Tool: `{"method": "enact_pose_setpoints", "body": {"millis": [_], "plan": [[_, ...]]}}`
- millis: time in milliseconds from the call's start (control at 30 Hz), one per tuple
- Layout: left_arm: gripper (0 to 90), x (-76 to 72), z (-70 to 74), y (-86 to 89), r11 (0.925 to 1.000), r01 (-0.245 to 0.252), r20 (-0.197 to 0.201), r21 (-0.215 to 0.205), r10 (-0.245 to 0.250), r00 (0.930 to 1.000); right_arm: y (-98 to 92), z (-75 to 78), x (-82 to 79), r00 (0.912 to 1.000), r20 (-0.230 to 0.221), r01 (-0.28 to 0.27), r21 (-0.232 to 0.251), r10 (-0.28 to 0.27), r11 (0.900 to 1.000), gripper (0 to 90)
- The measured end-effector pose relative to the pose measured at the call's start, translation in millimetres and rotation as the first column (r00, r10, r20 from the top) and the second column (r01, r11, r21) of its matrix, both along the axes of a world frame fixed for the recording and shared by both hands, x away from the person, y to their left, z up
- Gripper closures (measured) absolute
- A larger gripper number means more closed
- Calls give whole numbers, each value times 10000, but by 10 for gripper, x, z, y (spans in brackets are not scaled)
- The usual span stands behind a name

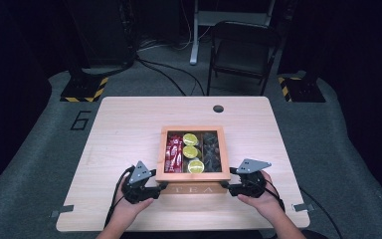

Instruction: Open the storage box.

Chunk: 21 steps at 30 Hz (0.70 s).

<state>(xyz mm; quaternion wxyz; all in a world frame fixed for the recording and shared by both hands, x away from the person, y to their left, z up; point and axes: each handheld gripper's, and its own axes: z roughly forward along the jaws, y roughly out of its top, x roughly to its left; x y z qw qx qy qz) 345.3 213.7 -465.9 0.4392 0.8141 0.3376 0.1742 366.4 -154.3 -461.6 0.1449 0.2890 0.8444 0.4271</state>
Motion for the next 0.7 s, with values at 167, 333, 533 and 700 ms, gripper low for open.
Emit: {"method": "enact_pose_setpoints", "body": {"millis": [167,333,533,700], "plan": [[390,-11,61,10,9996,-212,198,-204,216,9996,7,20,-4,9993,342,142,124,-147,9998,417],[391,-49,137,-4,9990,-403,677,-193,415,9968,-10,74,-10,9965,710,404,401,-432,9984,428],[390,-32,202,-3,9988,-436,688,-232,451,9966,-24,116,-5,9965,596,543,688,-584,9962,432],[393,-5,298,9,9992,-338,573,-205,350,9977,-38,172,23,9965,550,579,866,-628,9946,431]]}}
